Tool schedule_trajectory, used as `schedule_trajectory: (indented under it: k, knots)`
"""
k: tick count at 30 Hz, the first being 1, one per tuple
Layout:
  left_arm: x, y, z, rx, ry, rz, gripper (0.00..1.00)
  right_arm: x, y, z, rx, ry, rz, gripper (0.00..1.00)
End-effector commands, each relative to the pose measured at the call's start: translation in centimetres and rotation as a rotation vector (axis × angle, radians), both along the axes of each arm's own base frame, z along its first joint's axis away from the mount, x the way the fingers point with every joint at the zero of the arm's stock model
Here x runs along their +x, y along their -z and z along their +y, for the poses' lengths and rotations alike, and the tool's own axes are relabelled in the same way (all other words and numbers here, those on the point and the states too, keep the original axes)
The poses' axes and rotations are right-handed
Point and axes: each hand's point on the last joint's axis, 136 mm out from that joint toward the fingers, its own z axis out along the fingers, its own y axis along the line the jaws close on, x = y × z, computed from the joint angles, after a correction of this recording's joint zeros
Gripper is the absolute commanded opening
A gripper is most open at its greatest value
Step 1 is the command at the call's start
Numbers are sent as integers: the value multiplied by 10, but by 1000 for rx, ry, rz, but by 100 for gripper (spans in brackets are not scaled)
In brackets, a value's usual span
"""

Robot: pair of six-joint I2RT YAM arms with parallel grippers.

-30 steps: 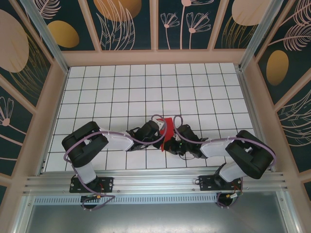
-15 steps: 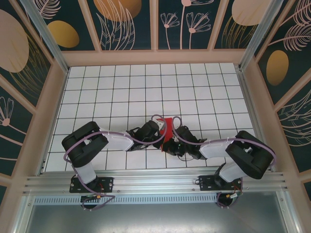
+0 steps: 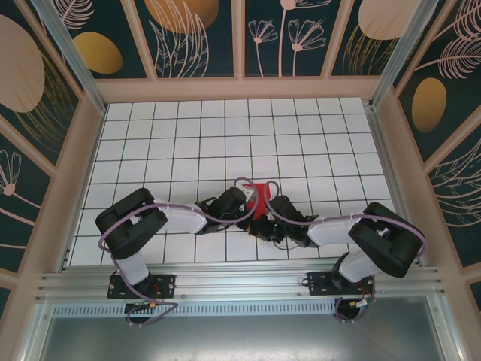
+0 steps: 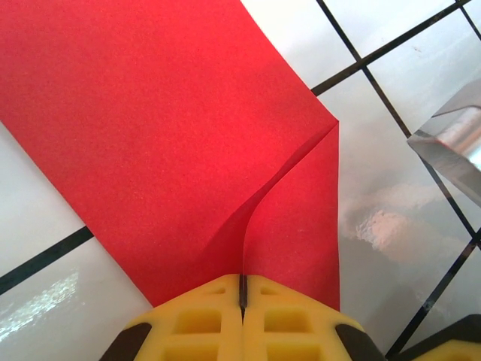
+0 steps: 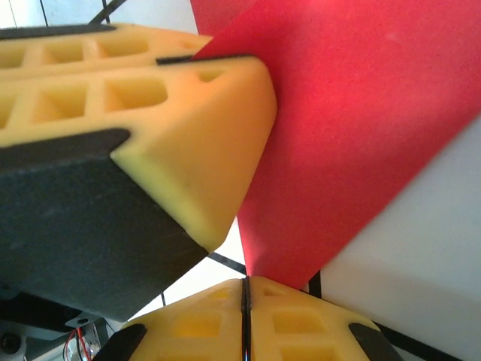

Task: Fold a paper plane with a square sheet of paper (pick it up from the middle)
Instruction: Third fold the triangle at the center of the table.

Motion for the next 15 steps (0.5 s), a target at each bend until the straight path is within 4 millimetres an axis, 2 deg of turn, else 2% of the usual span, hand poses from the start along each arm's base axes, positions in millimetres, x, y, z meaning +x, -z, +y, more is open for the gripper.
schedule_trajectory:
  k: [1,8,15]
  knots:
    - [-1,1,3,6,-9,19,1,0,4,3,-21,11,9,11]
    - [-1,1,3,10,-8,19,1,-3,25,-6,-90,30,54,10]
    - [-1,3,2,18,0,25,1,7,-2,-5,-90,38,-17,10]
